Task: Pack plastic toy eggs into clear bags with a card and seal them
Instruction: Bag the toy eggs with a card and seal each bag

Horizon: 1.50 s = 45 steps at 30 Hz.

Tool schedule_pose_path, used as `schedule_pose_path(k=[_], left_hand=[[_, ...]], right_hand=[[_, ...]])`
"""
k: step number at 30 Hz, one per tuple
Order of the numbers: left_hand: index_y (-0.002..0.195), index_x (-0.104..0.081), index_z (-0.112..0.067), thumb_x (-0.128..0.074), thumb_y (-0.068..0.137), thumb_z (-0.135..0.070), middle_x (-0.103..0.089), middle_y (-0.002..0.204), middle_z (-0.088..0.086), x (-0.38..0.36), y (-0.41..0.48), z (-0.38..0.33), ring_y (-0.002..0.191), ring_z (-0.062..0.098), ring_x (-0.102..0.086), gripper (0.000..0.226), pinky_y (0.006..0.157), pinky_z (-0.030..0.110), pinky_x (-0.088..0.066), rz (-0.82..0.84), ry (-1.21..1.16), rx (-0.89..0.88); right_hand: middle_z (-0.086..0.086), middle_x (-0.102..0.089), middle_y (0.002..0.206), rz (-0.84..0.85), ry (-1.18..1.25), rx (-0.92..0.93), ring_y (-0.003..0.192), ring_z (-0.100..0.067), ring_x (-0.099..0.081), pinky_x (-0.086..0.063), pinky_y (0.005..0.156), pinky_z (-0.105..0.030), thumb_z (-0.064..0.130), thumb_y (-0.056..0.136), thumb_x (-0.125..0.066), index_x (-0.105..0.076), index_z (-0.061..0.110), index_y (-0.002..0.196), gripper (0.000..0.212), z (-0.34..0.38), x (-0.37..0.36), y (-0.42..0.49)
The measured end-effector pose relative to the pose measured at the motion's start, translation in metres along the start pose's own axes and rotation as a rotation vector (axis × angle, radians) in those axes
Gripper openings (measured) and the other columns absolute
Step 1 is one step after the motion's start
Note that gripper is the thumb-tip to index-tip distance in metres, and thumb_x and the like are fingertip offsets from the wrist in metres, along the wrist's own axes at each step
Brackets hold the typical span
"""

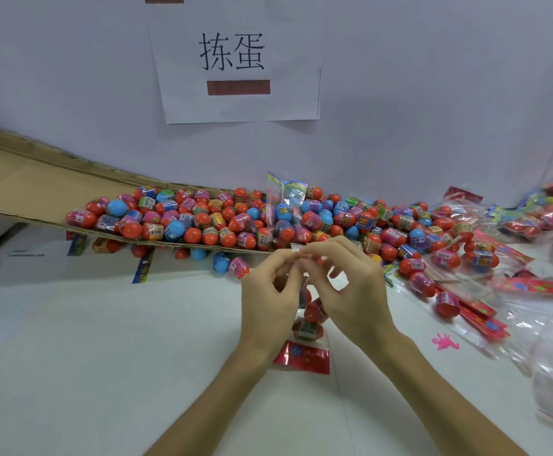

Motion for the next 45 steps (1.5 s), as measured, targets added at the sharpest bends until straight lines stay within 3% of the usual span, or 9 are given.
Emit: schedule_pose_path(k=[3,6,12,15,23,29,37,45], left_hand=[[0.111,-0.066,-0.042,-0.062,0.101,-0.008,-0.069,0.088,-0.034,-0.004,-0.002,-0.003,0.090,-0.003,-0.070,0.036,0.077,0.011,-0.056,0.021,0.063,-0.038],[0.120,-0.071,-0.025,-0.061,0.101,-0.008,-0.066,0.095,-0.032,-0.005,-0.003,-0.005,0.093,-0.006,-0.068,0.028,0.079,0.008,-0.053,0.021,0.121,-0.090],[0.121,-0.072,-0.020,-0.059,0.102,-0.008,-0.063,0.087,-0.042,-0.009,-0.004,-0.007,0.088,-0.011,-0.067,0.026,0.075,0.002,-0.049,0.048,0.165,-0.130],[0.121,-0.072,-0.020,-0.059,0.102,-0.005,-0.063,0.091,-0.037,-0.008,-0.004,-0.004,0.088,-0.013,-0.067,0.027,0.075,0.002,-0.050,0.054,0.176,-0.124],[0.120,-0.075,-0.013,-0.060,0.101,-0.005,-0.068,0.097,-0.018,-0.009,-0.004,0.001,0.088,-0.024,-0.060,0.025,0.078,-0.002,-0.046,0.054,0.210,-0.116],[0.111,-0.075,-0.016,-0.059,0.102,-0.005,-0.068,0.090,-0.021,-0.012,-0.004,0.005,0.082,-0.009,-0.070,0.021,0.072,0.007,-0.054,0.098,0.198,-0.109],[0.113,-0.074,-0.018,-0.060,0.101,-0.006,-0.069,0.094,-0.022,-0.014,-0.005,0.000,0.083,-0.007,-0.070,0.023,0.074,0.007,-0.054,0.111,0.183,-0.145],[0.116,-0.075,-0.020,-0.060,0.103,-0.015,-0.076,0.096,-0.011,-0.010,-0.002,0.005,0.082,0.006,-0.074,0.020,0.076,0.029,-0.064,0.096,0.109,-0.056]], right_hand=[[0.008,-0.066,0.094,-0.005,-0.003,-0.022,0.077,-0.008,-0.061,-0.050,0.063,-0.016,0.009,0.093,-0.072,-0.075,0.015,0.105,0.013,-0.003,0.002,0.000],[0.008,-0.066,0.093,-0.004,-0.012,-0.034,0.073,-0.009,-0.062,-0.052,0.060,-0.025,0.010,0.091,-0.076,-0.075,0.015,0.104,0.014,-0.004,0.003,0.000],[0.007,-0.069,0.090,-0.018,-0.033,-0.037,0.072,-0.008,-0.061,-0.051,0.061,-0.019,0.012,0.090,-0.076,-0.076,0.013,0.099,0.010,-0.005,0.006,0.001],[0.006,-0.069,0.088,-0.008,-0.018,-0.031,0.075,-0.003,-0.060,-0.049,0.063,-0.013,0.014,0.089,-0.074,-0.077,0.011,0.097,0.009,-0.005,0.007,0.002],[0.005,-0.069,0.085,0.057,0.022,-0.002,0.075,-0.010,-0.062,-0.052,0.059,-0.026,0.004,0.087,-0.077,-0.077,0.010,0.093,0.009,-0.005,0.007,0.006],[0.006,-0.069,0.085,0.092,0.051,-0.017,0.077,-0.011,-0.063,-0.052,0.059,-0.027,0.002,0.087,-0.075,-0.077,0.011,0.091,0.010,-0.008,0.009,0.009],[0.009,-0.063,0.088,0.094,0.071,-0.067,0.073,-0.011,-0.059,-0.050,0.058,-0.024,0.006,0.091,-0.067,-0.066,0.014,0.091,0.008,-0.010,0.006,0.008],[0.008,-0.061,0.079,-0.101,0.190,-0.321,0.065,-0.022,-0.060,-0.054,0.060,-0.049,0.006,0.097,-0.065,-0.062,0.021,0.090,0.017,-0.039,0.033,0.011]])
Point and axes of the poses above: each hand's wrist, its own y-axis towards the middle knuckle, its own x-axis out of the back of the hand, z = x × y, the point moved 10 cm from there along y, towards the middle knuckle
